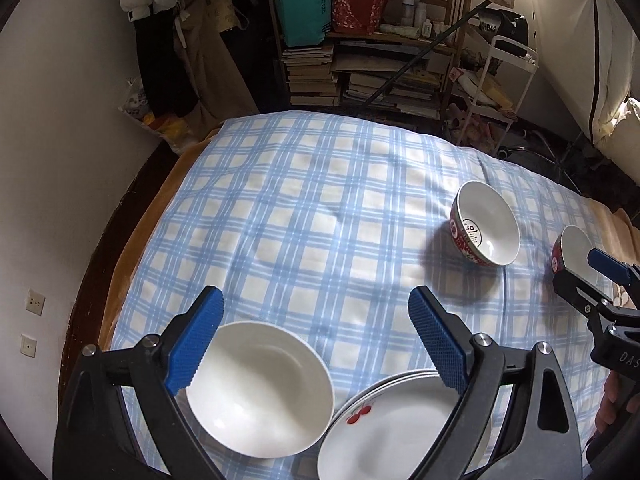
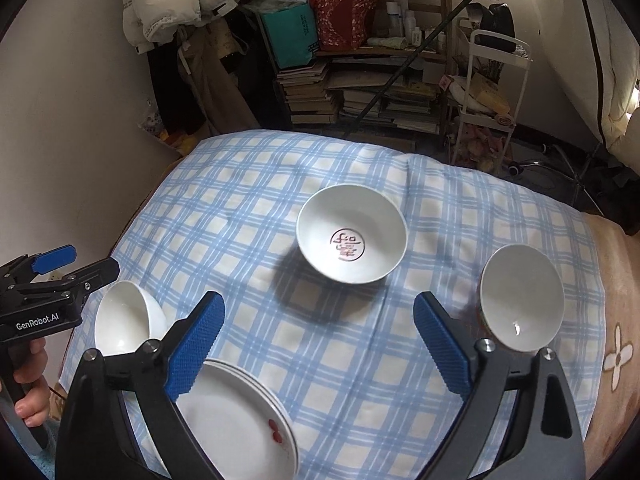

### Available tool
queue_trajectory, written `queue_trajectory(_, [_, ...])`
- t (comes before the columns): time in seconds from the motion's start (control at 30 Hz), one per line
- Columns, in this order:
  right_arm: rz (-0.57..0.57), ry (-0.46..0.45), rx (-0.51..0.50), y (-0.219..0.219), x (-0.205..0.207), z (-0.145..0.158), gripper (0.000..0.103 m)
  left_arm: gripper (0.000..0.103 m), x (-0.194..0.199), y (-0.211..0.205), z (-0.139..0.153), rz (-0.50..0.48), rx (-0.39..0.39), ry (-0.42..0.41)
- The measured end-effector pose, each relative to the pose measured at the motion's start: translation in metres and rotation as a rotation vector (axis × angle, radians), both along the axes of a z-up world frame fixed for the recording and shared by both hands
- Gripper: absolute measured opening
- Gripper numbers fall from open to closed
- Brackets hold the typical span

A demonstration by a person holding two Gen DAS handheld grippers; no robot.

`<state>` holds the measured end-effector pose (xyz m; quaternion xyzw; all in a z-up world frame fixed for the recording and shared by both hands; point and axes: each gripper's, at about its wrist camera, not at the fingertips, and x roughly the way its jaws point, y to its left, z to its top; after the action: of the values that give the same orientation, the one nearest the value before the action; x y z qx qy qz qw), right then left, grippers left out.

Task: Organize plates and bowls
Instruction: 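Move both tools toward the white bowl with the red stamp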

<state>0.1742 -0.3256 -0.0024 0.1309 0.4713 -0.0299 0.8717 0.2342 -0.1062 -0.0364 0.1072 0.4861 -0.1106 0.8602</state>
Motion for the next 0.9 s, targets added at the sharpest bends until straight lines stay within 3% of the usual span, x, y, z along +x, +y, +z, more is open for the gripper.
queue_trajectory(0.17, [-0.028, -0.019, 0.04, -0.033, 0.017, -0.007, 0.1, 0.092, 0.02, -0.032, -0.002, -0.029, 0.022, -0.022])
queue_trajectory(0.37, [-0.033, -0.007, 0.014, -0.064, 0.036, -0.023, 0.1, 0.092, 0.038, -0.072, -0.007, -0.082, 0.044, -0.093])
queue_trajectory(0.57, [-0.072, -0.015, 0.064, -0.09, 0.042, -0.043, 0.097, 0.092, 0.059, -0.102, -0.027, -0.099, 0.022, -0.055])
queue_trajectory(0.77, [-0.071, -0.015, 0.131, -0.093, 0.051, -0.06, 0.067, 0.092, 0.072, -0.132, -0.055, -0.153, 0.039, -0.013])
queue_trajectory(0.83, [-0.073, 0.0, 0.171, -0.093, 0.055, -0.069, 0.046, 0.092, 0.076, -0.138, -0.065, -0.158, 0.056, 0.009])
queue_trajectory(0.9, [-0.072, 0.013, 0.203, -0.093, 0.06, -0.077, 0.043, 0.092, 0.078, -0.142, -0.074, -0.165, 0.072, 0.024])
